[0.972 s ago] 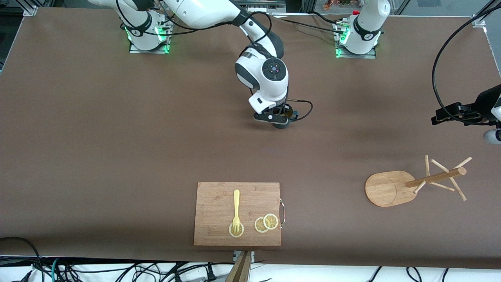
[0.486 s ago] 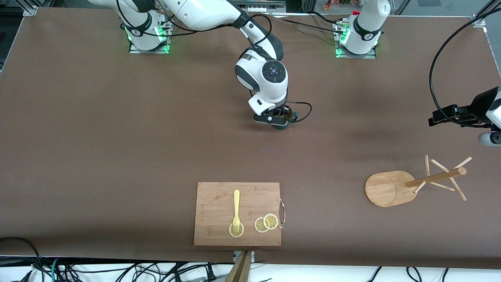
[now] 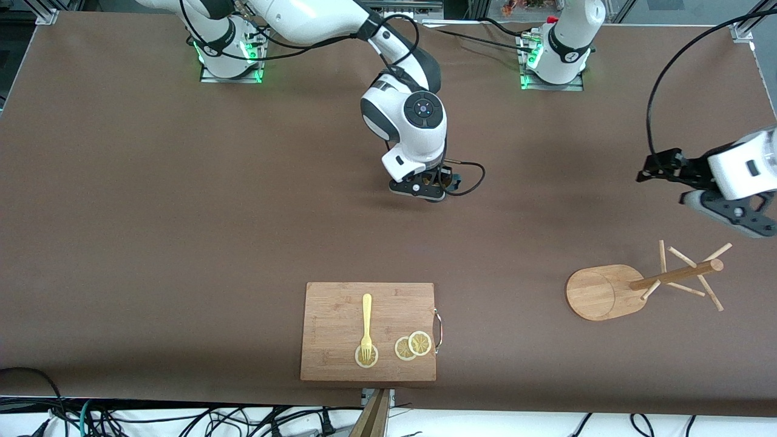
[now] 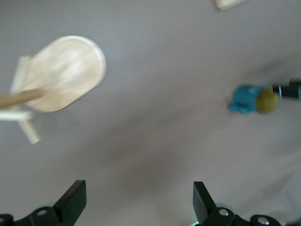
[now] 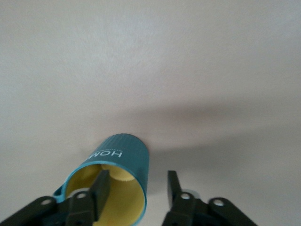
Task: Pass cup and hang on rack
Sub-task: 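Set the mug down and open the right gripper while the left gripper approaches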
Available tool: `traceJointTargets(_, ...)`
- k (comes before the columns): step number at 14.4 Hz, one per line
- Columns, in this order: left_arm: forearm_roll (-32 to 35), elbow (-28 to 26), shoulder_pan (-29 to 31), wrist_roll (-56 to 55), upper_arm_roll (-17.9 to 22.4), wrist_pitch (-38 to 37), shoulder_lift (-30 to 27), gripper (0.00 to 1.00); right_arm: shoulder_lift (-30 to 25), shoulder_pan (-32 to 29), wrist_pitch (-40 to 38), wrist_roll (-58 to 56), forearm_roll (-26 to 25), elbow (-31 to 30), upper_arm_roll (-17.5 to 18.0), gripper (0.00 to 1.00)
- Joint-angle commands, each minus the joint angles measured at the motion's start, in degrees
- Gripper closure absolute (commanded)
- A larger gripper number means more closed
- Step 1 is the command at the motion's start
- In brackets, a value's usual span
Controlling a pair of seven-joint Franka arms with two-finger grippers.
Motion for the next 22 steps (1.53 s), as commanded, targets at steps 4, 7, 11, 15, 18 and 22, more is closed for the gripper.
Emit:
traceJointTargets(4,-2.4,-12.9,-0.8,35.0,0.4,7.3,-3.7,0.00,-8.1,-8.9,-9.6,-4.1,1.0,2.5,1.0,0.01)
traceJointTargets(7,-6.5,-21.6,-1.2,51.0,0.4,14.7,-4.8,0.00,-12.5,-14.2,-13.4,-6.7,1.0,2.1,-0.3,0.01)
traceJointTargets(11,-19.3,-35.9,-1.5,71.9,0.4,29.6,-4.8,0.00,-16.5,-18.9,-18.8,-17.3,1.3,0.9,-1.6,0.00)
traceJointTargets(15,-27.9,-43.4,-5.9,83.3,0.2,40.1,-4.7,0.00,-29.5,-24.8,-18.6,-29.3,2.2,-13.6,-3.5,0.00)
traceJointTargets(18,-36.6,-46.9,-8.6,91.6,-1.1,46.2,-3.3,0.00,-39.5,-25.7,-19.0,-38.4,2.2,-23.9,-8.6,0.00)
traceJointTargets(22,-50.1,-48.7,-11.8,105.0,-2.7,51.9,1.3,0.00,-44.4,-25.9,-24.3,-45.7,1.7,-25.5,-13.8,0.00)
